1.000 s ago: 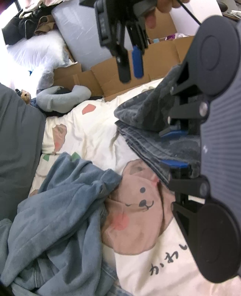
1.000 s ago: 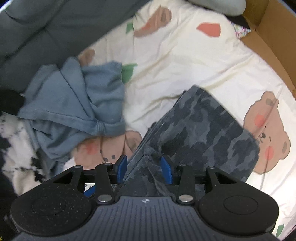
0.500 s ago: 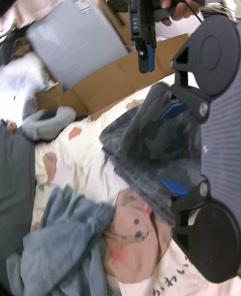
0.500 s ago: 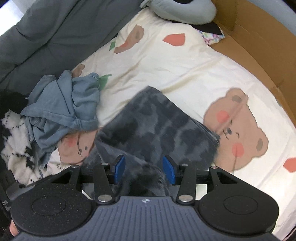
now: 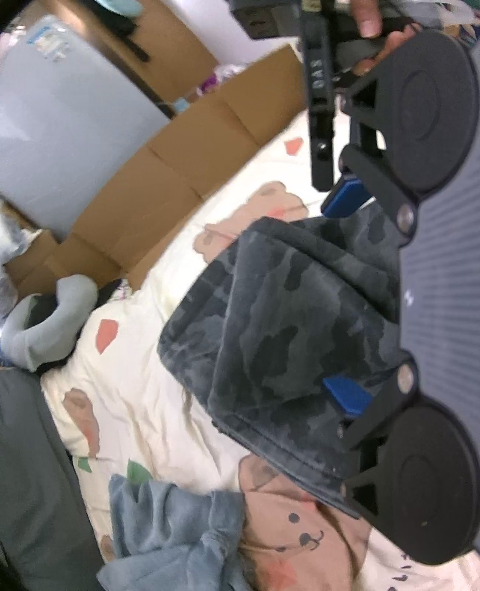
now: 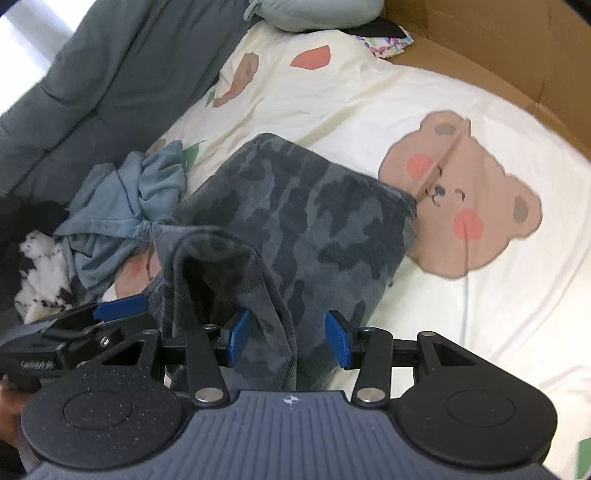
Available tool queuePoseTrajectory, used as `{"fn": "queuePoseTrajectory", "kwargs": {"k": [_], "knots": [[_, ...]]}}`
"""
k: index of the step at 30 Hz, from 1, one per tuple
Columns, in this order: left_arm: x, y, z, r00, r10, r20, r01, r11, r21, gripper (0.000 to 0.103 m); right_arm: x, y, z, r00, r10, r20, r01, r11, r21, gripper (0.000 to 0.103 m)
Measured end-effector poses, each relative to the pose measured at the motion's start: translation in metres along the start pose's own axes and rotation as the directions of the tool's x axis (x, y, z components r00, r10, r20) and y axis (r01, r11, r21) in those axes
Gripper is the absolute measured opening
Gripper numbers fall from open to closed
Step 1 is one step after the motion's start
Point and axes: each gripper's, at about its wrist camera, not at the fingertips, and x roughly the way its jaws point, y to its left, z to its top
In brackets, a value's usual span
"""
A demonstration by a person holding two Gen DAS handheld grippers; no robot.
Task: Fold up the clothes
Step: 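Open the left tool and release the pants while the right tool holds the fold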
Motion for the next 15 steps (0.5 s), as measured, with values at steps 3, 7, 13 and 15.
{"fn": "queuePoseTrajectory", "kwargs": {"k": [3, 7, 13, 15], "knots": [[0.013, -0.009, 0.000, 0.998, 0.048, -0.038, -0.046, 0.998, 0.036, 0.094, 0.003, -0.016, -0.022, 0.999, 0.030, 0.042, -0.031, 0.999, 0.033, 0.060], [0.028, -0.023, -0.002, 0.994, 0.092, -0.066, -0.085, 0.991, 0.100, 0.094, 0.008, -0.028, -0.050, 0.994, 0.072, 0.078, -0.078, 0.994, 0.073, 0.061], [0.038, -0.029, 0.000, 0.989, 0.136, -0.055, -0.128, 0.985, 0.119, 0.092, 0.008, -0.032, -0.067, 0.993, 0.102, 0.062, -0.106, 0.992, 0.068, 0.061], [0.037, -0.030, 0.001, 0.988, 0.149, -0.039, -0.143, 0.981, 0.127, 0.091, 0.007, -0.035, -0.069, 0.990, 0.120, 0.069, -0.126, 0.989, 0.083, 0.061]]}}
